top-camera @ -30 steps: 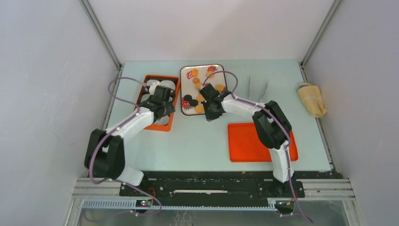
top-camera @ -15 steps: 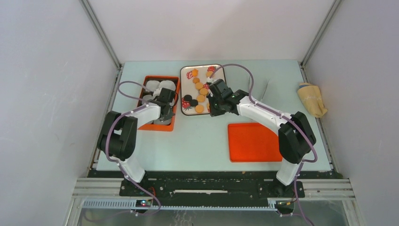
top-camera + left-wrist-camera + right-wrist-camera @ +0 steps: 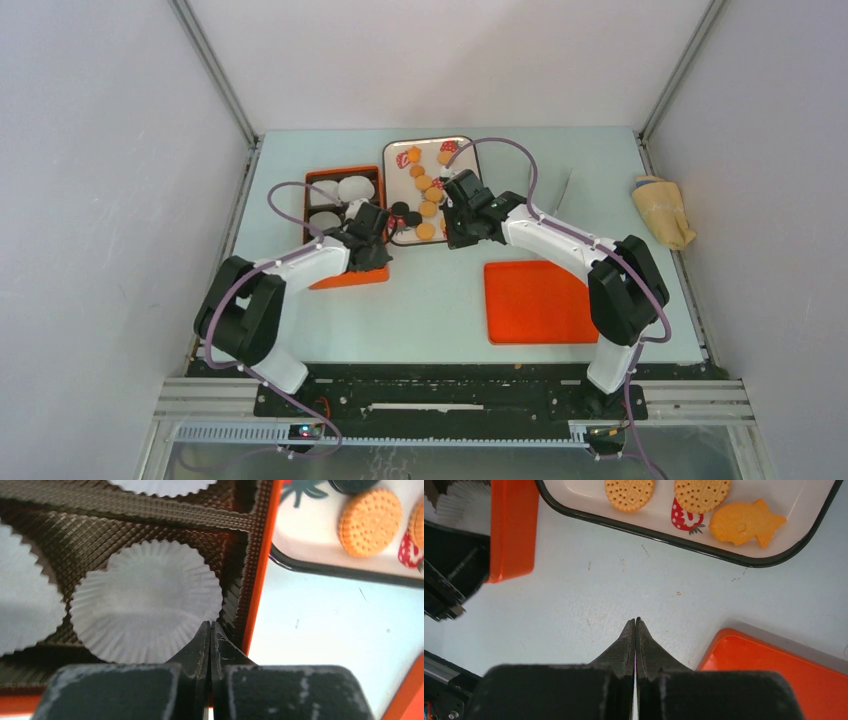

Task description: Pack the cookies

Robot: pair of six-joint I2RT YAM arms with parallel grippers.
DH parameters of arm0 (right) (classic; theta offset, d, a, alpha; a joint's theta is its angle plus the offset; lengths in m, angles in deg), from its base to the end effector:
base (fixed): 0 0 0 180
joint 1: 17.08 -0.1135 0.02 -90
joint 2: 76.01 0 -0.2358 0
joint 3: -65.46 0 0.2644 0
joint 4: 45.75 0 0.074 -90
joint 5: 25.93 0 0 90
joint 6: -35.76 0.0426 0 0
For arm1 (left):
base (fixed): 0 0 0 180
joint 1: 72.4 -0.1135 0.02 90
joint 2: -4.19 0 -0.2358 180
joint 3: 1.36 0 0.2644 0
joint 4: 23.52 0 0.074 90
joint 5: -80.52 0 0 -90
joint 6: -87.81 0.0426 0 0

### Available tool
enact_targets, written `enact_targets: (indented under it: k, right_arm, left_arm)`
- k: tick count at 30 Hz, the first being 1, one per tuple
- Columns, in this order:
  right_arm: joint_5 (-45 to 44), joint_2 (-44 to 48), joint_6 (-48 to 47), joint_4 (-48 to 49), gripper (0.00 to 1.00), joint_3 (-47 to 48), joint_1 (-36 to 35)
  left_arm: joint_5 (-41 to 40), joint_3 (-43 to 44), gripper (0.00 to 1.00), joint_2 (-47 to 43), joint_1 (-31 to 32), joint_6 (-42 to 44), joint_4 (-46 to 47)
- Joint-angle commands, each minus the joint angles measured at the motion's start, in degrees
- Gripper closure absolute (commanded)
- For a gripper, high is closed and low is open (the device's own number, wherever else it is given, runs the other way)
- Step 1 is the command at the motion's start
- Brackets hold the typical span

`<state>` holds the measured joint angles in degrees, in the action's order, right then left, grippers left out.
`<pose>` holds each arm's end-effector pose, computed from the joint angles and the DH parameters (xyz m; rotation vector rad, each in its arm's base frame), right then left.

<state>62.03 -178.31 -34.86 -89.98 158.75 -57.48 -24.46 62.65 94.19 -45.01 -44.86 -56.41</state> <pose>0.3065 0.2588 0.2091 -0.4489 2.5019 0.3816 0.2867 -0.1361 0.1349 -0.4312 2.5132 -0.1330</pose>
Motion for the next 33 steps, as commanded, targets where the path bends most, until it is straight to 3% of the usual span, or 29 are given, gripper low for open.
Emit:
enact_targets:
  k: [1,12,33]
  right_arm:
    - [-1.27,1.4,-0.92,-0.8,1.0,1.15,0.95]
    - [-3.31,4.36,0.06,-1.67,1.0,-0.92,3.43]
    - [-6.8,10.8,1.73,-2.98,1.0,-5.05,7.58]
  left_arm:
    - [5.44,-1.68,1.0,1.01,4.04,-3.12,1.74]
    - [10.54,8.24,1.0,10.44,9.7,-3.24,4.16]
    - [22.03,33.68,0.99,24.25,9.82,-0.71,7.63]
